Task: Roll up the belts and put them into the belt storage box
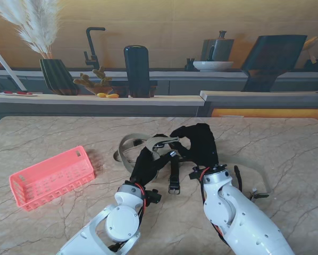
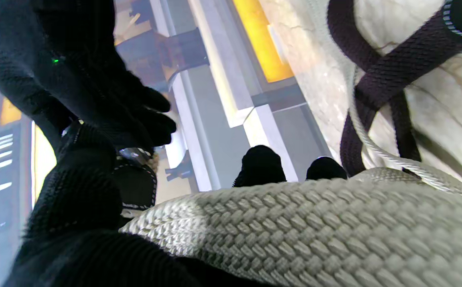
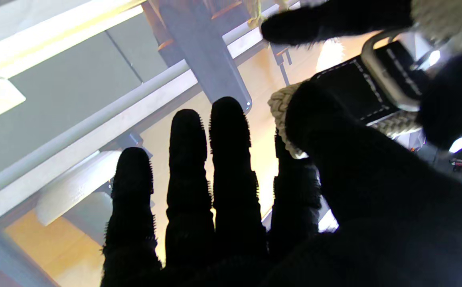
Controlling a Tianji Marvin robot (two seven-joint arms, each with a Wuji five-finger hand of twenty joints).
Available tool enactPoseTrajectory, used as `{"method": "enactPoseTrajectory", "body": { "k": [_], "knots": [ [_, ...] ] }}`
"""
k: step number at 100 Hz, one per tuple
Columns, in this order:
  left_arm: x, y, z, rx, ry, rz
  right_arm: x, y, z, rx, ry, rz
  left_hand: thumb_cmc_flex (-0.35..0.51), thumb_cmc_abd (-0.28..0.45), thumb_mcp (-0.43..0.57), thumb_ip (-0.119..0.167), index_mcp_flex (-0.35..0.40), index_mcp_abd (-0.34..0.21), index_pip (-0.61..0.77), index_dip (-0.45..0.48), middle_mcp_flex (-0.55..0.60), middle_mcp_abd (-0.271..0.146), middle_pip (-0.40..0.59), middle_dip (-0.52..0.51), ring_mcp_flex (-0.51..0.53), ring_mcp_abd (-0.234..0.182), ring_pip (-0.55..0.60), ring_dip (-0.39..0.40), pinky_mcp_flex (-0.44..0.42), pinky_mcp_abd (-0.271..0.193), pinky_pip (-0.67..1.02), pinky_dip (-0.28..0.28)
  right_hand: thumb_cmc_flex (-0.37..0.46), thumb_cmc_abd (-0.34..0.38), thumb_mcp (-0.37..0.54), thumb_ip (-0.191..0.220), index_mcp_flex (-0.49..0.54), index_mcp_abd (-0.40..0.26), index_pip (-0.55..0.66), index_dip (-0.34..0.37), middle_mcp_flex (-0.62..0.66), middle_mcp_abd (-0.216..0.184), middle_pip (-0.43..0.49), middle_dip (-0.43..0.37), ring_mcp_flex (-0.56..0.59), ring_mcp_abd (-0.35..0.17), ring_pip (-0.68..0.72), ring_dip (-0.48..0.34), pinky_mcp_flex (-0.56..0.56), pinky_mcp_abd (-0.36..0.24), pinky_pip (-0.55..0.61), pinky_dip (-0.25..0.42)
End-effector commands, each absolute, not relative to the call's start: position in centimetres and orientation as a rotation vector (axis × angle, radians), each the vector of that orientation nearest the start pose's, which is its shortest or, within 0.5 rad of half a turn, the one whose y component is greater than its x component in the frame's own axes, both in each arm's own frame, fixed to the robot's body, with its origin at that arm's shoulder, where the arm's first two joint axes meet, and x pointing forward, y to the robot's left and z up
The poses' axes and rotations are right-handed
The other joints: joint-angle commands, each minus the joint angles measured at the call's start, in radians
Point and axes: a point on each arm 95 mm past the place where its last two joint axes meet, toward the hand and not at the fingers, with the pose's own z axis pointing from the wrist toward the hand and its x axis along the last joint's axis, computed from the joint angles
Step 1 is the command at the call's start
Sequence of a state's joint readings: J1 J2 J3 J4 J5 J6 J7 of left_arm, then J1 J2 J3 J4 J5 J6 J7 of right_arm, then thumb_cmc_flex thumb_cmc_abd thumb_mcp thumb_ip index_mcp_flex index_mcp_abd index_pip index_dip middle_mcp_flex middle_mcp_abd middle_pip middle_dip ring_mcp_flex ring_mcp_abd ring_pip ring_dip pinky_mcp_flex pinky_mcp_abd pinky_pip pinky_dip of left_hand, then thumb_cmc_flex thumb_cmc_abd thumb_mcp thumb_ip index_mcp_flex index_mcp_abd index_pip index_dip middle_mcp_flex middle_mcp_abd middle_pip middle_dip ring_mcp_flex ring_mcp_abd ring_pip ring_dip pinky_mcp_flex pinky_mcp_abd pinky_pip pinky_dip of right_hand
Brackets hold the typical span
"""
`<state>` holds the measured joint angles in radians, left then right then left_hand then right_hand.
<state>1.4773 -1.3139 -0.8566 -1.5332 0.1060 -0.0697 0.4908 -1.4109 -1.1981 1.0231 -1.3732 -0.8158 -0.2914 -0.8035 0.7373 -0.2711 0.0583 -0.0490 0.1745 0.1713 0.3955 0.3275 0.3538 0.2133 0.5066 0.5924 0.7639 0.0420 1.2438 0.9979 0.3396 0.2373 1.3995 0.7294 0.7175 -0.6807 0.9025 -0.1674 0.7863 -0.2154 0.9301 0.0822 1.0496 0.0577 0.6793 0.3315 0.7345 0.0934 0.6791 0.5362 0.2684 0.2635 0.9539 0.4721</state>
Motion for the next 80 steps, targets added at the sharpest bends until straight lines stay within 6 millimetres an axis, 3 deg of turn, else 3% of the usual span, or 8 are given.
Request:
{"method": "enactPoseTrajectory", "body": {
  "k": [1, 6, 17, 36, 44, 62, 70, 80],
  "knots": [
    [37.5, -16.1, -32.3, -1.973, 0.555, -2.325, 40.7, 6.4, -30.2, 0.926, 0.83, 2.216, -0.012, 0.036, -0.035, 0.024, -0.028, -0.048, -0.072, -0.015, -0.038, -0.045, -0.022, -0.022, -0.07, 0.038, -0.092, 0.0, -0.071, 0.009, -0.065, 0.011, 0.022, 0.037, -0.014, 0.006, 0.11, 0.011, 0.163, 0.056, -0.012, 0.022, 0.019, 0.004, -0.028, 0.004, 0.016, 0.011, -0.014, 0.022, 0.029, -0.017],
    [37.5, -16.2, -32.3, -1.982, 0.532, -2.338, 40.7, 6.8, -30.4, 0.937, 0.844, 2.226, -0.018, 0.041, -0.042, 0.024, -0.029, -0.056, -0.098, -0.01, -0.055, -0.056, -0.042, -0.041, -0.157, 0.083, -0.223, -0.044, -0.128, 0.02, -0.137, -0.022, 0.021, 0.037, -0.014, 0.005, 0.111, 0.011, 0.163, 0.056, -0.012, 0.022, 0.02, 0.004, -0.028, 0.005, 0.017, 0.011, -0.015, 0.024, 0.029, -0.018],
    [37.5, -16.4, -32.4, -1.991, 0.482, -2.355, 40.8, 7.7, -31.0, 0.964, 0.875, 2.245, -0.027, 0.052, -0.055, 0.023, -0.029, -0.067, -0.131, 0.004, -0.069, -0.072, -0.063, -0.068, -0.287, 0.108, -0.497, -0.181, -0.179, 0.013, -0.225, -0.068, 0.022, 0.037, -0.012, 0.005, 0.111, 0.013, 0.162, 0.055, -0.012, 0.024, 0.02, 0.004, -0.029, 0.005, 0.018, 0.011, -0.016, 0.026, 0.03, -0.02],
    [37.6, -16.5, -32.5, -2.029, 0.408, -2.343, 40.9, 8.9, -31.8, 0.978, 0.932, 2.275, 0.025, 0.086, -0.034, 0.028, -0.029, -0.059, -0.123, 0.035, -0.043, -0.076, -0.064, -0.101, -0.38, 0.116, -0.727, -0.365, -0.228, -0.003, -0.353, -0.157, 0.019, 0.033, -0.013, 0.004, 0.111, 0.01, 0.161, 0.054, -0.013, 0.024, 0.021, 0.003, -0.03, 0.011, 0.019, 0.011, -0.018, 0.031, 0.033, -0.022],
    [37.5, -16.5, -32.5, -2.064, 0.359, -2.336, 40.9, 9.2, -32.1, 0.947, 0.971, 2.27, 0.058, 0.118, -0.015, 0.031, -0.028, -0.056, -0.117, 0.04, -0.026, -0.079, -0.06, -0.12, -0.373, 0.105, -0.769, -0.416, -0.225, -0.012, -0.362, -0.179, 0.017, 0.031, -0.012, 0.005, 0.111, 0.007, 0.161, 0.053, -0.012, 0.024, 0.023, 0.004, -0.027, 0.013, 0.021, 0.011, -0.016, 0.035, 0.036, -0.022],
    [37.6, -16.6, -32.5, -2.122, 0.293, -2.32, 41.1, 9.6, -32.8, 0.946, 1.023, 2.263, 0.145, 0.177, 0.053, 0.046, -0.022, -0.056, -0.075, 0.057, 0.002, -0.081, -0.044, -0.135, -0.354, 0.099, -0.779, -0.453, -0.218, -0.017, -0.363, -0.189, 0.017, 0.029, -0.012, 0.007, 0.107, 0.007, 0.162, 0.054, -0.018, 0.027, 0.024, 0.004, -0.028, 0.016, 0.023, 0.01, -0.014, 0.039, 0.043, -0.024],
    [37.6, -16.6, -32.5, -2.133, 0.283, -2.309, 41.1, 9.7, -32.9, 0.933, 1.039, 2.261, 0.137, 0.174, 0.207, 0.052, -0.027, -0.059, 0.005, 0.079, 0.033, -0.088, -0.013, -0.136, -0.317, 0.097, -0.74, -0.464, -0.186, -0.022, -0.35, -0.194, 0.015, 0.03, -0.012, 0.01, 0.101, 0.005, 0.162, 0.056, -0.023, 0.028, 0.025, 0.005, -0.029, 0.017, 0.023, 0.009, -0.012, 0.037, 0.048, -0.025],
    [37.6, -16.4, -32.4, -2.156, 0.249, -2.294, 40.9, 9.5, -32.9, 0.92, 1.054, 2.263, 0.242, 0.159, 0.296, 0.015, -0.037, -0.056, 0.221, 0.167, 0.167, -0.102, 0.075, -0.047, -0.175, 0.105, -0.603, -0.401, -0.095, -0.027, -0.267, -0.162, 0.003, 0.018, -0.016, 0.015, 0.068, 0.014, 0.158, 0.089, -0.067, 0.055, 0.036, 0.014, -0.045, 0.017, 0.019, 0.006, -0.014, 0.03, 0.054, -0.031]
  ]
}}
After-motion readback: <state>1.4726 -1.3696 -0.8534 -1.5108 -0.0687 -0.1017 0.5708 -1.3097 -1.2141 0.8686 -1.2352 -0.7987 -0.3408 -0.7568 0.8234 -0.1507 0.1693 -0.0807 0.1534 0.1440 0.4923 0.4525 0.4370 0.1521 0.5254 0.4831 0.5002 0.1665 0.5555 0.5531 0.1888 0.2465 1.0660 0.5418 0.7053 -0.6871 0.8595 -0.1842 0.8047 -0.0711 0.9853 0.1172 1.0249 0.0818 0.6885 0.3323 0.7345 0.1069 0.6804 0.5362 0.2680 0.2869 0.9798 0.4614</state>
